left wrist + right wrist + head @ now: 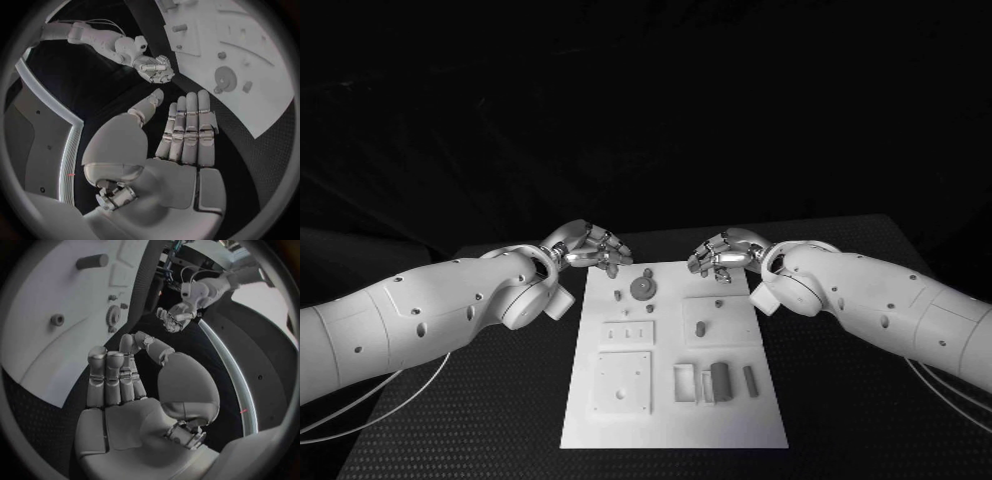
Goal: Assemble the parts on the task board
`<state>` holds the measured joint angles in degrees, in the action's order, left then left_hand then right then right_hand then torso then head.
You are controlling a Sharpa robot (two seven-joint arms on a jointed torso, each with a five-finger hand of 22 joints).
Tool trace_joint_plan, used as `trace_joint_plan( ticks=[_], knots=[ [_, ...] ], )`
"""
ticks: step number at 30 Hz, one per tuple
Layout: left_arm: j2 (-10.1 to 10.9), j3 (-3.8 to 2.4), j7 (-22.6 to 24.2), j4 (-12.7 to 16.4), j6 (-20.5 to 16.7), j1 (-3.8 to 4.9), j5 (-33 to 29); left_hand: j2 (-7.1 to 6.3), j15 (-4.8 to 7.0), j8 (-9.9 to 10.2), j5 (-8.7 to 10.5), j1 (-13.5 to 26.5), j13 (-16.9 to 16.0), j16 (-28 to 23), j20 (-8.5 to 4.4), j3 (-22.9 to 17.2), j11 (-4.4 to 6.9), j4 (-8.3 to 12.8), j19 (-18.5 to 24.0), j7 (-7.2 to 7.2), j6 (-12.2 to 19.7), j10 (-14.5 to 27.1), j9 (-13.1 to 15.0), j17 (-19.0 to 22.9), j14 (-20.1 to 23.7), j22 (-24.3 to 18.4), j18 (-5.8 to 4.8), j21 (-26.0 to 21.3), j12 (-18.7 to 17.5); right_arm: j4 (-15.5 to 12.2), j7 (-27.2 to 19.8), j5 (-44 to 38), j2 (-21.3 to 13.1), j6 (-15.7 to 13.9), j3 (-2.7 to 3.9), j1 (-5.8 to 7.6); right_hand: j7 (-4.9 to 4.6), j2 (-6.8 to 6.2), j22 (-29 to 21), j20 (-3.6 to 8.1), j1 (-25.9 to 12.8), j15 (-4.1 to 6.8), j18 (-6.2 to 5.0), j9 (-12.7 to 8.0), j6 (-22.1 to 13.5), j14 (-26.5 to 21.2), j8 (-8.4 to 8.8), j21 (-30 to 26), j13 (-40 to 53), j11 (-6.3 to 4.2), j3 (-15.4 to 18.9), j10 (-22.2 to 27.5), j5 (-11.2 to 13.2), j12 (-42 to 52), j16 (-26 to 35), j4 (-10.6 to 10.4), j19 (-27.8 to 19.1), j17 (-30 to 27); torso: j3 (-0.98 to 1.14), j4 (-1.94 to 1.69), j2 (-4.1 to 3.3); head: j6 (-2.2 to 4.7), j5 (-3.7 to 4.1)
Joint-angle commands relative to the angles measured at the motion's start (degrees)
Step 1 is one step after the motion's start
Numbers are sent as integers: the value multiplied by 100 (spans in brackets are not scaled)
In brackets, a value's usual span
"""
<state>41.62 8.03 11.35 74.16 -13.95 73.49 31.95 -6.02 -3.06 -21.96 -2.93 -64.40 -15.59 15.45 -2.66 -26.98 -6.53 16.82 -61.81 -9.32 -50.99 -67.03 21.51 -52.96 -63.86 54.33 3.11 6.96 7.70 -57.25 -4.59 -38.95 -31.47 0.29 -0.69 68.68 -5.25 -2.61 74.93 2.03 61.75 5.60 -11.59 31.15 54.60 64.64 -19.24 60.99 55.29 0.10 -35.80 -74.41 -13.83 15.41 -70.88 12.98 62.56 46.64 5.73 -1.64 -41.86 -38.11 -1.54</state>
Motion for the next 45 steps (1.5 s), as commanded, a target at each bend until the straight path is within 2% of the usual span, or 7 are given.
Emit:
trace_joint_plan(
  ticks=[1, 11, 15, 19, 24, 30, 45],
  knots=[
    [-41, 1, 509, 44, -500, -47, 667, -53, -19, -21, -1, -145, -15, -42, 17, -63, 24, 1, 38, 23, -17, 9, 9, -12, 41, 4, -6, -36, 17, -44, 44, 1606, -56, 631, -1, -2, -93, 39, 88, -1, -39, 8, -341, 179, 252, -60, -41, -21, -10, 1, -9, -46, -15, -28, 43, 12, -64, -8, -25, 73, 43, 53, -13],
    [-154, 8, 1322, 172, -1356, -153, 1810, -313, -47, 15, -6, -514, -42, -114, 47, -226, 3, 1, 64, 9, -3, 52, 11, -36, 68, 18, -6, -93, -19, -214, 164, 3065, -313, 1382, -2, -68, -102, 70, 85, -27, -96, -9, -340, 191, 242, -100, -21, -54, -76, 12, -4, -44, -17, -106, 84, 0, -116, -18, -50, 101, 108, 213, 34],
    [-209, 122, 1675, 246, -1783, -155, 2086, -540, -60, 47, -6, -648, -48, -144, 61, -236, -11, -1, 77, -14, 38, 76, 5, -46, 86, 27, -10, -116, -40, -289, 167, 3414, -388, 1714, -2, -140, -109, 77, 84, -45, -127, -19, -341, 196, 228, -124, -2, -72, -146, 21, -4, -53, -17, -171, 108, -11, -146, -22, -61, 103, 126, 235, 62],
    [-288, 141, 1969, 270, -2214, -155, 2291, -707, -65, 70, -6, -737, -57, -158, 66, -251, -14, -4, 71, -31, 69, 78, 2, -59, 82, 36, -9, -128, -48, -318, 149, 3597, -407, 1893, -2, -187, -112, 73, 84, -56, -144, -25, -341, 200, 226, -141, 5, -83, -185, 25, 0, -64, -15, -202, 122, -17, -164, -24, -61, 125, 141, 261, 70],
    [-400, 208, 2037, 278, -2411, -155, 2616, -859, -31, 59, -6, -819, -112, -111, 42, -298, 34, -10, -21, -22, 35, -28, 20, -124, -8, 86, 4, -94, 5, -348, 136, 3682, -415, 2033, -2, -215, -113, 72, 83, -66, -154, -30, -340, 205, 226, -158, 11, -95, -217, 27, 1, -79, -16, -227, 135, -20, -183, -26, -59, 113, 135, 284, 92],
    [-494, 263, 2022, 337, -2519, -153, 2854, -887, 61, 26, -9, -755, -294, 128, -48, -184, 135, -11, -169, 26, -68, -190, 58, -368, -102, 280, 6, 43, 141, -493, 105, 3763, -440, 2102, -1, -226, -117, 71, 82, -76, -144, -35, -340, 208, 215, -182, 24, -110, -253, 30, -2, -89, -16, -257, 149, 4, -209, -27, -64, 97, 121, 285, 104],
    [-570, 263, 1898, 404, -2661, -153, 2842, -793, 177, 7, 0, -542, -718, 641, -168, -26, 249, -22, -289, 95, -248, -268, 116, -694, -94, 721, 5, 265, 446, -565, 109, 3739, -387, 2177, -1, -231, -121, 82, 83, -87, -142, -39, -340, 212, 213, -201, 31, -120, -282, 34, 1, -99, -15, -279, 157, 22, -228, -25, -77, 103, 119, 267, 87]
  ],
)
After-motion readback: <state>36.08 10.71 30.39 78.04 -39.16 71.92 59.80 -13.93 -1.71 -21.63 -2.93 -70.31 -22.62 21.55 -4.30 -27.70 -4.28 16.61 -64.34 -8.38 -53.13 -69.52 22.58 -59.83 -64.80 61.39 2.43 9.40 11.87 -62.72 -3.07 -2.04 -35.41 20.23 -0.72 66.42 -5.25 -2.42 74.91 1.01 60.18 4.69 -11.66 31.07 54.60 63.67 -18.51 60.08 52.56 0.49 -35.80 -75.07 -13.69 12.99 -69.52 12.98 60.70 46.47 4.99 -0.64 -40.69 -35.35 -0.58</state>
